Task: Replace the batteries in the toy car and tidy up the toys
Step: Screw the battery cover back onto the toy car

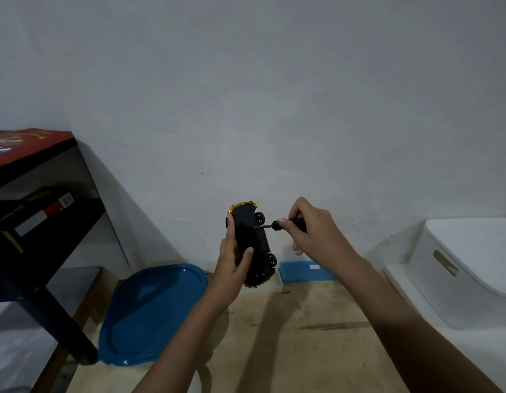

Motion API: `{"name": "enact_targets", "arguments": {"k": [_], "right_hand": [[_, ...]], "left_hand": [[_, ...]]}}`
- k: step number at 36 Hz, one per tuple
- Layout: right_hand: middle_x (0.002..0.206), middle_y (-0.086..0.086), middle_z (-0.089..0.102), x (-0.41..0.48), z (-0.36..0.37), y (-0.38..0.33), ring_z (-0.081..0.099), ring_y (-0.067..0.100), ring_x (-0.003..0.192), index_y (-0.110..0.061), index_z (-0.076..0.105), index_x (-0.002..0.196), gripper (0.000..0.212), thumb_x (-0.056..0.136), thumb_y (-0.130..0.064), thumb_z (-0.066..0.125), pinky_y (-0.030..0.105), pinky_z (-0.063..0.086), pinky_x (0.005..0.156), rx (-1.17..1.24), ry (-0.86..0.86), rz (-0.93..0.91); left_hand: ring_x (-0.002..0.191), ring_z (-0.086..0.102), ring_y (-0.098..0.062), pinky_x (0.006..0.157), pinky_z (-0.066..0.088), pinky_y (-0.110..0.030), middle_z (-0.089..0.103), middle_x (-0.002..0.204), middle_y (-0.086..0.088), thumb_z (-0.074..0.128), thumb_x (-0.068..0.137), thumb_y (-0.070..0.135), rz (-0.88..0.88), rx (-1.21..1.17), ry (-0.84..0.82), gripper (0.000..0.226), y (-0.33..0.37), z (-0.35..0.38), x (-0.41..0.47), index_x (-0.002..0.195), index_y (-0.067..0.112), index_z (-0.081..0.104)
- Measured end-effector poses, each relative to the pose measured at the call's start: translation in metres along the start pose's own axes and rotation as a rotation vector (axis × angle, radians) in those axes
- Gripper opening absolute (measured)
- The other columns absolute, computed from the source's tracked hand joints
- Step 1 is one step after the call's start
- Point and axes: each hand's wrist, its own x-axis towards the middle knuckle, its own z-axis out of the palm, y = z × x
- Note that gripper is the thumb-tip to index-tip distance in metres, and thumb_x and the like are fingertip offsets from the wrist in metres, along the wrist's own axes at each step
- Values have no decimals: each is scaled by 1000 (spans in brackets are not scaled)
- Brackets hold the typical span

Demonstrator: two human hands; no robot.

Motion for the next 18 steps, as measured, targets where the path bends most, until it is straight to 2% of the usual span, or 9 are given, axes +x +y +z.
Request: {"name": "enact_targets", "arguments": {"k": [2,5,8,10,11,14,16,18], "right_hand": [[82,2,55,-3,2,-1,59,9,57,-7,47,92,19,93,-26,53,26,55,55,0,31,-32],[96,-7,42,-6,4,-1,52,-1,74,-13,48,96,14,88,-13,60,15,46,62,-32,10,-127],[84,-2,52,-11,4,-4,51,2,67,-11,46,89,15,88,-15,61,21,43,59,-38,-1,-96],[70,1,55,-15,6,-6,51,5,54,-7,47,86,19,93,-23,54,21,43,51,25,47,-55],[70,0,55,-18,7,-6,52,6,54,-7,47,87,21,94,-26,51,20,43,50,52,65,-48],[93,-9,47,-28,11,-2,55,-1,72,-12,48,94,9,93,-19,54,14,45,58,76,43,-95],[98,-7,43,-35,13,2,51,-5,80,-14,49,99,16,88,-8,59,12,45,63,14,-4,-112],[97,-5,47,-41,16,7,53,-1,81,-12,50,96,18,85,-4,61,16,48,66,-3,-3,-112]], "left_hand": [[122,36,12,111,35,-42,29,126,39,43,93,39,6,-3,6,73,2,0,-3,142,54,-10],[126,37,4,110,35,-46,30,127,36,44,93,39,-1,-20,10,73,2,-1,-8,141,55,-8],[129,38,-5,108,37,-49,31,127,37,45,93,40,-12,-34,1,72,2,0,-16,140,58,-7],[129,37,-3,108,37,-49,30,126,39,45,92,41,-18,-48,-10,72,2,2,-21,139,59,-7],[129,36,-1,108,37,-49,29,126,41,45,92,41,-22,-63,-15,72,2,4,-24,139,59,-6],[133,32,0,111,34,-48,25,132,42,46,91,45,-38,-120,0,71,1,9,-33,138,61,-5],[134,32,0,111,34,-47,24,135,41,48,87,50,-57,-162,21,72,0,11,-38,137,63,-3],[134,34,0,111,35,-46,26,136,39,49,86,51,-73,-188,29,72,-2,12,-41,136,65,-1]]}}
